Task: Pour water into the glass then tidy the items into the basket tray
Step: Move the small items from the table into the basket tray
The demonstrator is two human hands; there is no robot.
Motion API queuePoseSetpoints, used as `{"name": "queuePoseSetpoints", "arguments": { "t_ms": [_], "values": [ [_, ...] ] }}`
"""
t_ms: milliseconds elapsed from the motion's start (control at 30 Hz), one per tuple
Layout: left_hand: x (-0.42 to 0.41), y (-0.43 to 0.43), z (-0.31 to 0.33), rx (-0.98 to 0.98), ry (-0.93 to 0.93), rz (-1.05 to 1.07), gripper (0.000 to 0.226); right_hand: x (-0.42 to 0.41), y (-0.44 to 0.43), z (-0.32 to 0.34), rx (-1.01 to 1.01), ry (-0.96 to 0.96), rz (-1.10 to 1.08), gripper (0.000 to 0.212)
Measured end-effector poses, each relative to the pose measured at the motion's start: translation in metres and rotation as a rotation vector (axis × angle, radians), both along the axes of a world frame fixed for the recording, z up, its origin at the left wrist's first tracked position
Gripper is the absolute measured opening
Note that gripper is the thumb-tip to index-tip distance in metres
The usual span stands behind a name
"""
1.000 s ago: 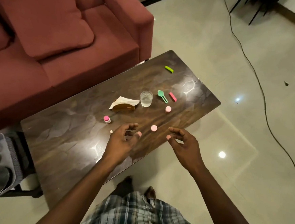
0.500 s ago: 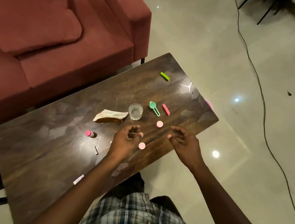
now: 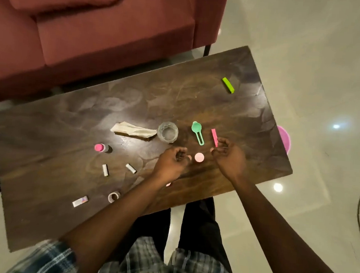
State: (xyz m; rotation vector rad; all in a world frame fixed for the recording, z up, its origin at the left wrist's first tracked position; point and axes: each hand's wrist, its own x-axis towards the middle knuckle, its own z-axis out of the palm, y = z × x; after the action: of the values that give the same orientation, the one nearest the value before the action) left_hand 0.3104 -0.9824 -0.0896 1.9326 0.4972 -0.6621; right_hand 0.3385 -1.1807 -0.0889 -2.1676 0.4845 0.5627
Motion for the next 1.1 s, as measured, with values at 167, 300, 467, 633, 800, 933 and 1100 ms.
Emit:
{"name": "queuePoseSetpoints", "arguments": {
  "t_ms": [167,300,467,633,800,933,1100],
  "values": [
    [0.03,-0.042,-0.062,-0.02,0.142,0.146,0.053,0.045,-0.016,-0.066,-0.099,0.013,0.154,0.032],
    [0.062,-0.065,-0.097,0.071,0.166,0.215,0.025,0.075,-0.023,-0.111,-0.168,0.039,0.273,0.027],
    [0.089,-0.082,-0.13,0.174,0.21,0.289,0.026,0.087,-0.025,-0.142,-0.233,0.099,0.329,0.058],
    [0.101,-0.092,-0.146,0.299,0.186,0.357,0.028,0.091,-0.024,-0.145,-0.243,0.046,0.364,0.05],
    [0.102,-0.096,-0.145,0.247,0.164,0.429,0.007,0.094,-0.031,-0.142,-0.165,0.049,0.286,0.039],
    [0.1,-0.095,-0.139,0.166,0.083,0.468,0.005,0.104,-0.042,-0.133,-0.114,0.014,0.203,0.031],
    [0.103,-0.098,-0.129,0.028,0.008,0.552,0.014,0.139,-0.058,-0.122,-0.109,-0.1,0.159,0.027]
  ]
}}
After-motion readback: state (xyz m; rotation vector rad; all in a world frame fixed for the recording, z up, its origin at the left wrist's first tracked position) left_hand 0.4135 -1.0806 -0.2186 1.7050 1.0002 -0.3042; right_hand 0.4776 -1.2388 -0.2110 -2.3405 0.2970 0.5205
